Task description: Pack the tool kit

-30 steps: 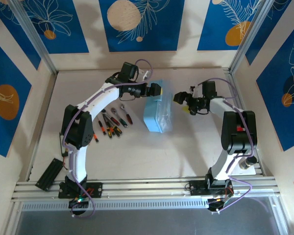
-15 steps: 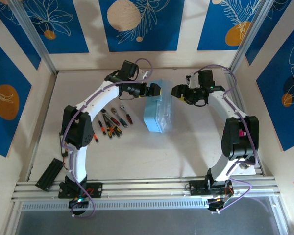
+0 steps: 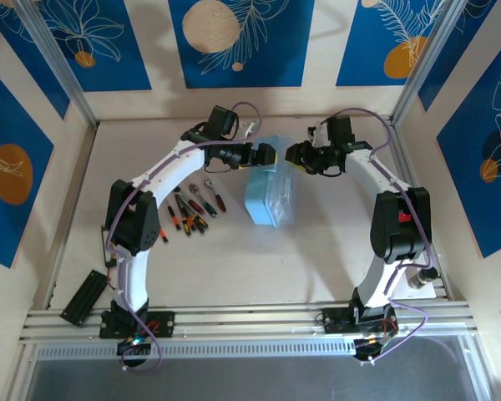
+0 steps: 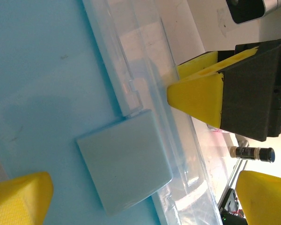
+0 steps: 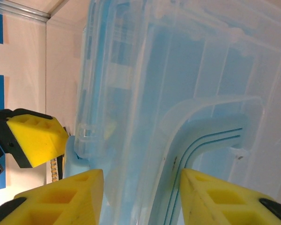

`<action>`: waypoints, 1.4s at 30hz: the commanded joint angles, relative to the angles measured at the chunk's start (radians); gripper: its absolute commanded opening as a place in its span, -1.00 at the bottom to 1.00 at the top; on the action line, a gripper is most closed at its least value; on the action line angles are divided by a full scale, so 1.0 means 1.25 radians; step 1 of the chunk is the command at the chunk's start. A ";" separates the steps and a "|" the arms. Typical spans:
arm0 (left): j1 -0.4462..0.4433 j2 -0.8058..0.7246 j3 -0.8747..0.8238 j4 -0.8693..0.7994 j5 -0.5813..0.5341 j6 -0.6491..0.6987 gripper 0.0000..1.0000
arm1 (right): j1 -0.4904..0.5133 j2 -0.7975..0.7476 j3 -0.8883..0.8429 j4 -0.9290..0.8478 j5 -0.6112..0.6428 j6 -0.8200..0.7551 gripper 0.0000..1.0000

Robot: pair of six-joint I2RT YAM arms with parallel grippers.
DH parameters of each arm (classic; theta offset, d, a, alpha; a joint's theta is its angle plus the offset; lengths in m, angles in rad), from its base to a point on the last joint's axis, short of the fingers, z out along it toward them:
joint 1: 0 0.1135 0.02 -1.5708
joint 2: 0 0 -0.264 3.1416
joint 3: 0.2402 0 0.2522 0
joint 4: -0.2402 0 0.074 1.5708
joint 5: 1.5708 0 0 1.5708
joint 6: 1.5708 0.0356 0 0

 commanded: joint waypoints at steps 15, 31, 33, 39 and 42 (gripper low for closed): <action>-0.038 0.040 -0.022 0.112 0.128 -0.094 1.00 | 0.047 0.065 0.016 0.014 -0.024 0.043 -0.37; -0.025 0.012 -0.162 0.368 0.230 -0.152 1.00 | 0.045 0.081 0.021 0.004 -0.029 0.041 -0.46; -0.021 0.007 -0.178 0.394 0.229 -0.157 0.99 | 0.042 0.081 0.021 0.003 -0.029 0.037 -0.46; -0.014 0.000 -0.211 0.450 0.235 -0.168 0.99 | 0.040 0.082 0.019 0.002 -0.029 0.040 -0.47; -0.013 -0.001 -0.225 0.471 0.237 -0.177 0.99 | 0.039 0.083 0.019 0.002 -0.029 0.039 -0.47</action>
